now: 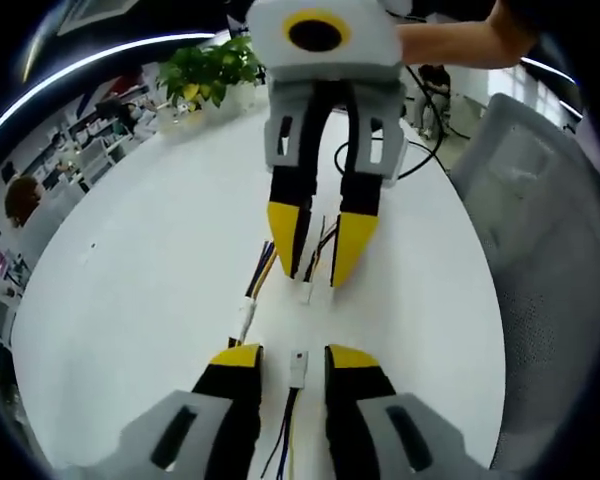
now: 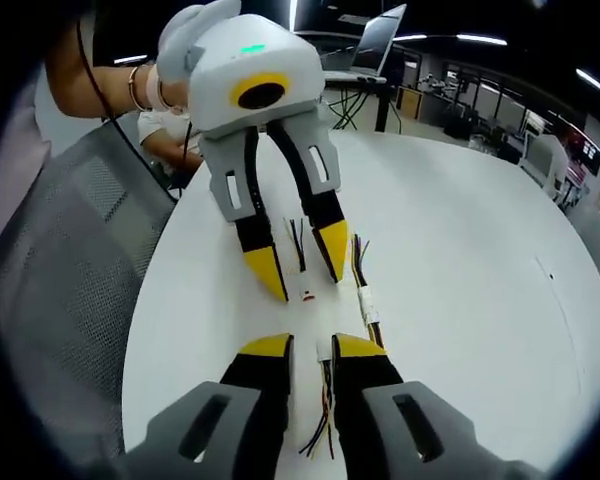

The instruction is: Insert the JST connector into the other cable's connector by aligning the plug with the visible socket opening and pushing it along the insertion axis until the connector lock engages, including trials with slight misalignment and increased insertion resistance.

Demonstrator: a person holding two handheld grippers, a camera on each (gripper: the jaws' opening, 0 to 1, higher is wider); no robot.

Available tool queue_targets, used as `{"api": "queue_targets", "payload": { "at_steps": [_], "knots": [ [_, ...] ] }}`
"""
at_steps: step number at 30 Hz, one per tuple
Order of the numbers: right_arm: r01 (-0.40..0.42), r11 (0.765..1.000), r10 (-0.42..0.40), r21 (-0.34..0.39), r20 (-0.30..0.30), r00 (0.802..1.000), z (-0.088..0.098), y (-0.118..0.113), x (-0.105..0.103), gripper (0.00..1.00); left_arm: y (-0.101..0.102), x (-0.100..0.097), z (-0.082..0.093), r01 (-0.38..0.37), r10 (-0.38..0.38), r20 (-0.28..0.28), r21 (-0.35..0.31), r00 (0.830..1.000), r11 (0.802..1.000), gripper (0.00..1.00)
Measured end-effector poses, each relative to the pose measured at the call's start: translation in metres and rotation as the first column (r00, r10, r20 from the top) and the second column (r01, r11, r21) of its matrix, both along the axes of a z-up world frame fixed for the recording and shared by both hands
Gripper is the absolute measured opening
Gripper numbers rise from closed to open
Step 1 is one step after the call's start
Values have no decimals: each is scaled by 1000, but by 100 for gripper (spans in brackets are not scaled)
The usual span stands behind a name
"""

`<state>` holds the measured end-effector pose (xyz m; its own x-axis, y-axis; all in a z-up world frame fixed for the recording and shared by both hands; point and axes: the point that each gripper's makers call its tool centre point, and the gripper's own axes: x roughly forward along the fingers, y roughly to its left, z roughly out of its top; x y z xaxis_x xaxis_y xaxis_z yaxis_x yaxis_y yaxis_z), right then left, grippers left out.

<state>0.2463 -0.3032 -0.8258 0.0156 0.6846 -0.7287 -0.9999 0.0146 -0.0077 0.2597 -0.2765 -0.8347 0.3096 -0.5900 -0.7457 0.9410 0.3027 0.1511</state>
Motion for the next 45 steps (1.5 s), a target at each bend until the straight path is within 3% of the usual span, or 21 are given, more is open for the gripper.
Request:
{"api": "queue_targets", "payload": {
  "at_steps": [29, 45],
  "knots": [
    [43, 999, -44, -13, -30, 999, -18, -9, 5, 12, 9, -5, -9, -25, 25, -37, -9, 999, 1000, 15],
    [47, 999, -48, -14, -27, 999, -22, -8, 7, 12, 11, -5, -11, -94, 88, -88, -69, 992, 993, 12]
  ]
}}
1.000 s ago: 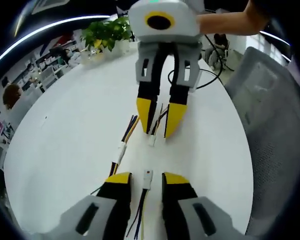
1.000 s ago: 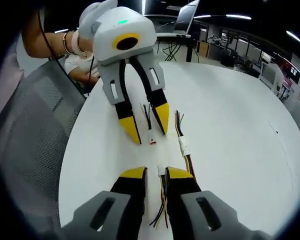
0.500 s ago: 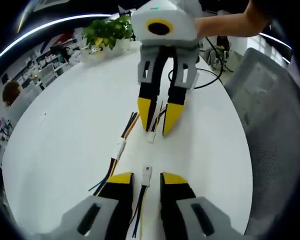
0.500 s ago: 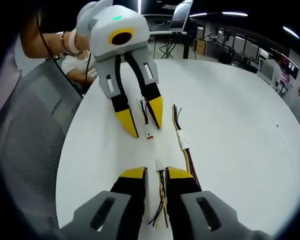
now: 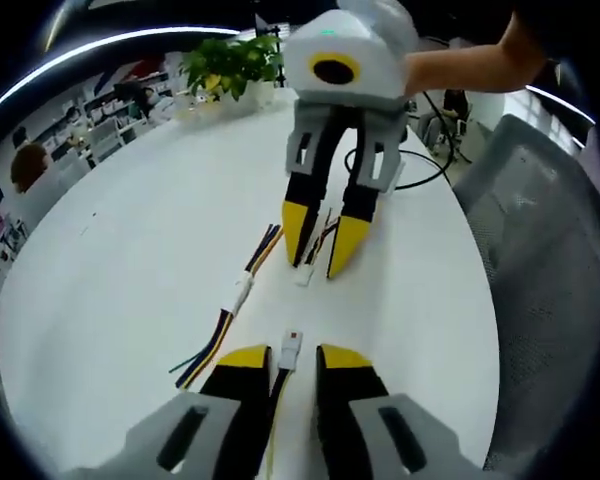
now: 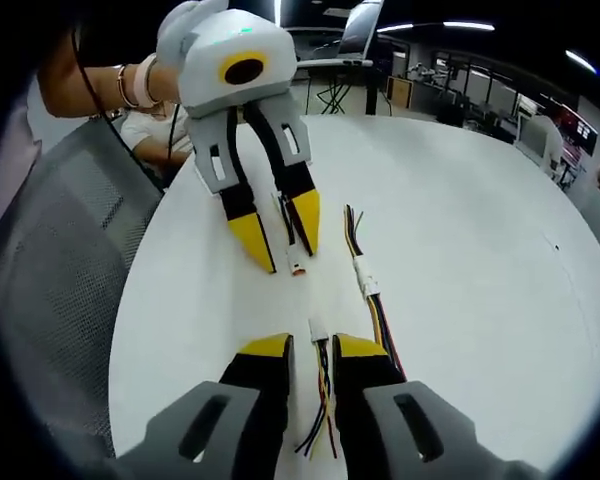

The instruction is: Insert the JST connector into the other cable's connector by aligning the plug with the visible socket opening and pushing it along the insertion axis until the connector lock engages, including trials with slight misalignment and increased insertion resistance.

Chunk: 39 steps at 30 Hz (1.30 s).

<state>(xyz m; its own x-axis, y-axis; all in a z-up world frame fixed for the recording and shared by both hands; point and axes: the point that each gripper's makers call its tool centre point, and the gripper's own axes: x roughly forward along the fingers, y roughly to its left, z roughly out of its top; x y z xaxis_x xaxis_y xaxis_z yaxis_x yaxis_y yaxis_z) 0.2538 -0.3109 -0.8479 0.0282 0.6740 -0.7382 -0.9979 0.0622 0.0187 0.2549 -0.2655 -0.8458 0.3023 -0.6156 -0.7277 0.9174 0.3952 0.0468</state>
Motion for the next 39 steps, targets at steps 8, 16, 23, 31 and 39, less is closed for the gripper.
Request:
{"api": "queue_targets", "payload": {
  "at_steps": [8, 16, 23, 31, 39],
  "knots": [
    [3, 1000, -3, 1, 25, 1000, -3, 0, 3, 12, 1, -1, -1, -15, 14, -23, -16, 1000, 1000, 11],
    [0, 1000, 0, 9, 55, 999, -3, 2, 1, 10, 1, -2, 0, -19, 18, -20, -30, 1000, 999, 10],
    [-18, 1000, 18, 8, 60, 998, -3, 2, -1, 5, 0, -3, 0, -15, 14, -17, -40, 1000, 999, 7],
    [-17, 1000, 17, 0, 57, 998, -2, 1, 1, 4, -1, -5, 1, 11, -12, -5, -31, 1000, 999, 0],
    [-15, 1000, 16, -16, 52, 999, -2, -1, 2, 4, -2, -4, 1, 40, -40, 11, -21, 999, 999, 0]
  ]
}}
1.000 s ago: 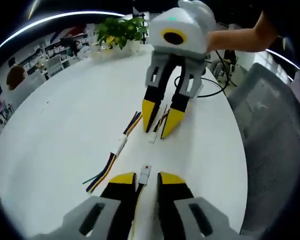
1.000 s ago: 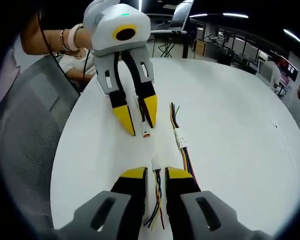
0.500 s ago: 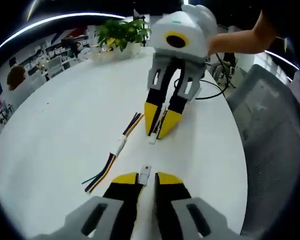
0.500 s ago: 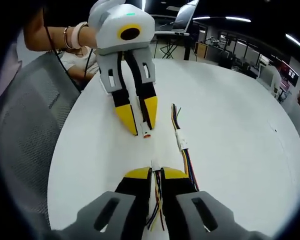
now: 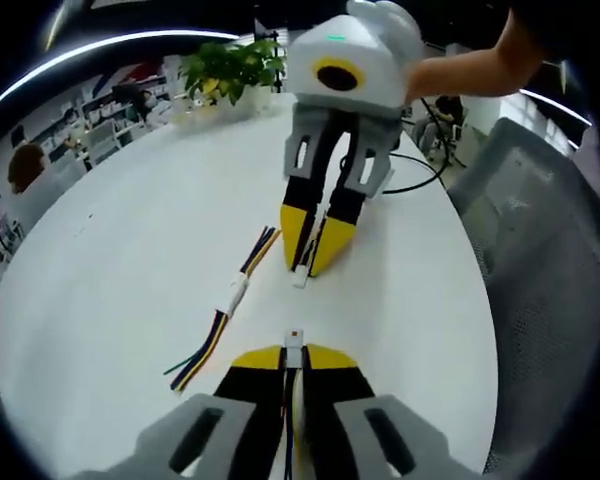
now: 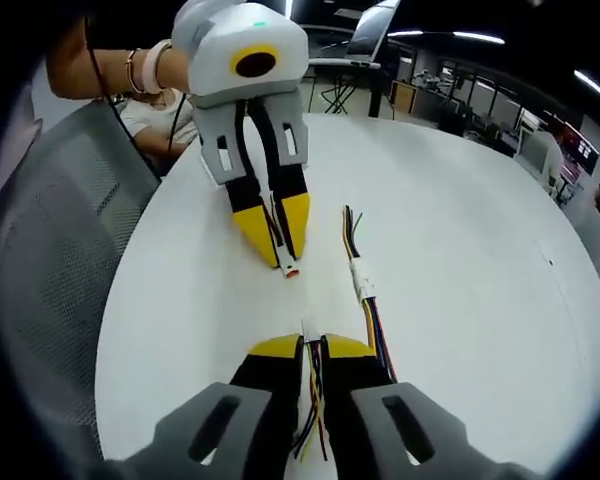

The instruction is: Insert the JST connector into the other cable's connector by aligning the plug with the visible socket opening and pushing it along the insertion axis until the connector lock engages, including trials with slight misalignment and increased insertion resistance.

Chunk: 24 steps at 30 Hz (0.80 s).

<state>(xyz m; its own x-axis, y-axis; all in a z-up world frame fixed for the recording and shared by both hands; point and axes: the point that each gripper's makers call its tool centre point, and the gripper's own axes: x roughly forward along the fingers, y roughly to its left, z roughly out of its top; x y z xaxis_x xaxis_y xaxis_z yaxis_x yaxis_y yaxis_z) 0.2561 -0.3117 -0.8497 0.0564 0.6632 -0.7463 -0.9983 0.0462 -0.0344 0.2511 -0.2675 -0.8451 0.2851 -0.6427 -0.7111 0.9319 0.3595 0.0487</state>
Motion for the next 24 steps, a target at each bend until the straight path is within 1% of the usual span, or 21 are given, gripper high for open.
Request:
{"api": "queue_targets", "payload": {
  "at_steps": [3, 4, 9, 14, 18, 21, 24],
  "knots": [
    [-12, 1000, 12, -13, 7, 1000, 0, -1, 0, 4, 0, 0, 0, -1, 1, -6, 2, 1000, 1000, 0],
    [-13, 1000, 13, -16, 9, 1000, 0, -1, 0, 4, 1, -2, -1, -22, 22, -43, 1, 999, 1000, 0],
    [-18, 1000, 19, -22, 12, 1000, 3, 0, -1, 4, -1, -2, -1, 14, -13, -19, 30, 1000, 999, 0],
    [-19, 1000, 19, -22, 16, 1000, 10, 1, 0, 4, -1, -3, -1, 33, -33, -13, 50, 999, 998, 0],
    [-28, 999, 29, -24, 24, 999, 13, 3, -1, 3, -2, -3, 5, 36, -36, -5, 41, 999, 999, 0],
    [-33, 999, 34, -23, 24, 999, 15, 5, -2, 3, -1, -1, 7, 34, -35, 7, 49, 999, 998, 0],
    [-34, 999, 34, -15, 23, 999, 18, 8, -3, 3, -3, 1, 14, 28, -29, 17, 35, 999, 999, 0]
  ]
}}
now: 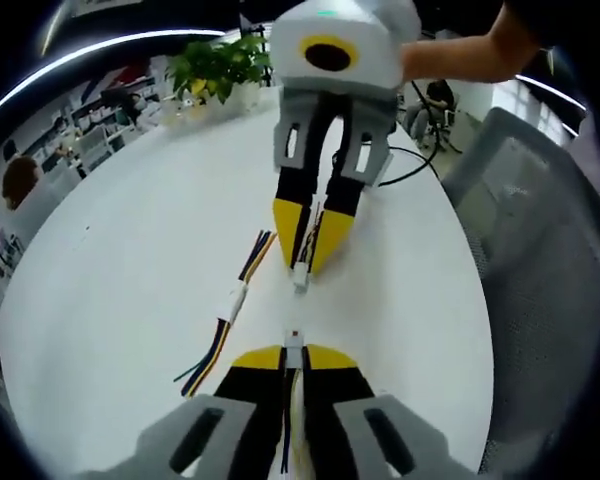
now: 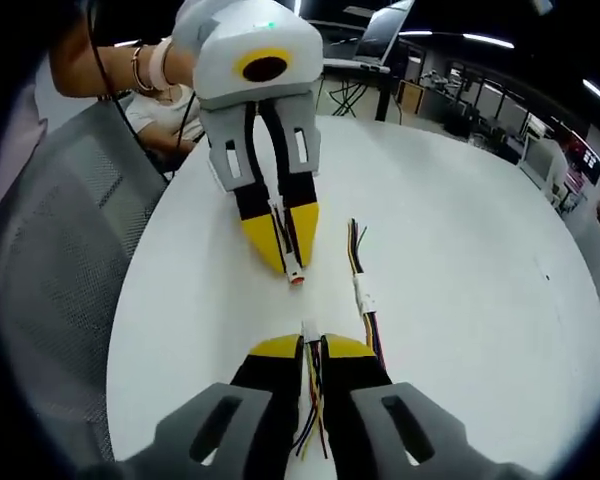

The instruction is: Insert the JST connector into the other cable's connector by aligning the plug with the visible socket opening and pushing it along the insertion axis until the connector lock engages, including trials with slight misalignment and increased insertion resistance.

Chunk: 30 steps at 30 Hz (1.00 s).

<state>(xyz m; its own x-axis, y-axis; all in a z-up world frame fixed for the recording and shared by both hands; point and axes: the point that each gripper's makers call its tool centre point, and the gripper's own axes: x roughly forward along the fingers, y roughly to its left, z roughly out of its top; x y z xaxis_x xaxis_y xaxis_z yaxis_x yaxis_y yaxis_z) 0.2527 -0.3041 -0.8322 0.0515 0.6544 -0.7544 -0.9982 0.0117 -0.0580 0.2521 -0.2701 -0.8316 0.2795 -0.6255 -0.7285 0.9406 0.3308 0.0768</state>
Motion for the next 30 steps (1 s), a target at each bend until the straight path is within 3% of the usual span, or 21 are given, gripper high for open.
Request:
{"api": "queue_targets", "payload": {
  "at_steps": [11, 30],
  "knots": [
    [-4, 1000, 3, 24, 12, 1000, 10, 8, 1, 3, -9, 4, 10, 23, -23, 26, -8, 999, 1000, 0],
    [-18, 999, 17, 29, 32, 999, 15, 13, 2, 3, -12, 5, 14, 26, -25, 21, -16, 999, 1000, 0]
  ]
}}
